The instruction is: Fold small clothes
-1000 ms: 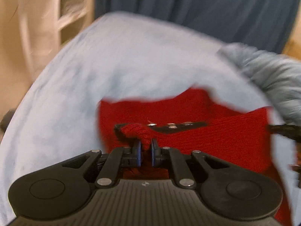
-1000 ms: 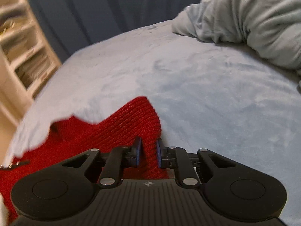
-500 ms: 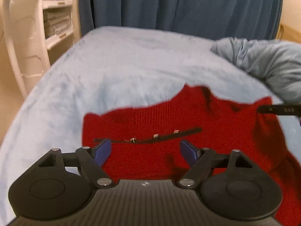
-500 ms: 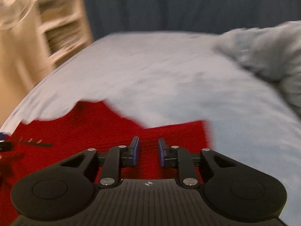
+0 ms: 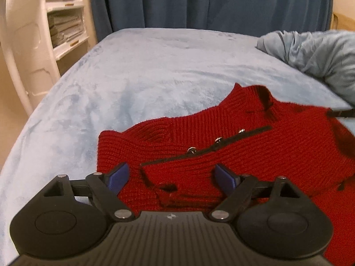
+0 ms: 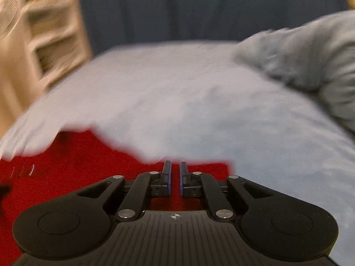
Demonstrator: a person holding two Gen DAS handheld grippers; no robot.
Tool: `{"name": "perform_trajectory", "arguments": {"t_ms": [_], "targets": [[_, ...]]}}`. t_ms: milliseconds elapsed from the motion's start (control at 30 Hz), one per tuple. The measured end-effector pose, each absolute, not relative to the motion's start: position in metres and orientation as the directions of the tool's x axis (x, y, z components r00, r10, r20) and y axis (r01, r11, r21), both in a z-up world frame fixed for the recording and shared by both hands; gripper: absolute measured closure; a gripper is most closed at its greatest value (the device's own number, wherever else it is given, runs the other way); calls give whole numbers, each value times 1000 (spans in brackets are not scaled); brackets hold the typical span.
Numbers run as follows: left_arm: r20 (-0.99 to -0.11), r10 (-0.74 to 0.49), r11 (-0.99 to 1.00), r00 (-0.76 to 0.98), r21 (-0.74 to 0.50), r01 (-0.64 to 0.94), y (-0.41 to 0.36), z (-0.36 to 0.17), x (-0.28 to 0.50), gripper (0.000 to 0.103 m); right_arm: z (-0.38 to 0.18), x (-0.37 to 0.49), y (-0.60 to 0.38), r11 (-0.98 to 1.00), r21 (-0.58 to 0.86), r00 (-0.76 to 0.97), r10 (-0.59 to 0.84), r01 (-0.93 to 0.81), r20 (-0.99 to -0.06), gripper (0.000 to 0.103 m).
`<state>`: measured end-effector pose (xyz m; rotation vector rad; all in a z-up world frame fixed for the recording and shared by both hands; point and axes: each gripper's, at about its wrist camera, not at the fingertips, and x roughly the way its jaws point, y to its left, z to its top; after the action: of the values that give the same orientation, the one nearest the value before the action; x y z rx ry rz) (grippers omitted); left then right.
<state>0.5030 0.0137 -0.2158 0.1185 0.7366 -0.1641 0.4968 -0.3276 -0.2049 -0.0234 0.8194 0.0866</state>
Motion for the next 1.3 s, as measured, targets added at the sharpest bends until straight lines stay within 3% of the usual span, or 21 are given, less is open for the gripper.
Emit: {"name": "perform_trajectory", "arguments": {"t_ms": [67, 133, 200, 267, 333, 567, 700, 1033, 1300], "targets": [[-681, -95, 982, 726, 54, 180, 12, -215, 504, 12, -215, 495, -313, 984, -122, 728, 9, -126, -686, 91], [-687, -107, 983, 718, 36, 180, 15, -203, 495, 12, -198, 489, -318, 997, -53, 723, 9, -63, -691, 87], [-669, -148, 979, 728, 6, 204, 23, -188, 473, 7, -169, 460, -333, 995, 102, 729, 75, -7, -680, 67], [-661, -157, 981, 734, -16, 195, 37, -175, 439, 0, -141, 404, -342, 984, 172, 776, 137, -37, -615, 40], [-673, -159, 984, 722, -45, 174, 52, -169, 398, 0, -126, 350, -344, 987, 153, 775, 127, -41, -619, 33], [-805, -73, 997, 589, -64, 36, 78, -156, 244, 0, -122, 159, -303, 996, 87, 633, 64, 6, -771, 33], [-873, -5, 996, 487, -45, -70, 68, -142, 186, 0, -104, 98, -262, 998, 56, 621, 53, -14, -782, 32], [-805, -34, 998, 592, 6, 65, 14, -73, 84, 0, -53, 16, -226, 996, 92, 672, 74, -9, -737, 32], [-784, -25, 995, 621, 40, 91, 3, -57, 48, 0, -40, -22, -223, 993, 114, 697, 68, 20, -714, 32]]}}
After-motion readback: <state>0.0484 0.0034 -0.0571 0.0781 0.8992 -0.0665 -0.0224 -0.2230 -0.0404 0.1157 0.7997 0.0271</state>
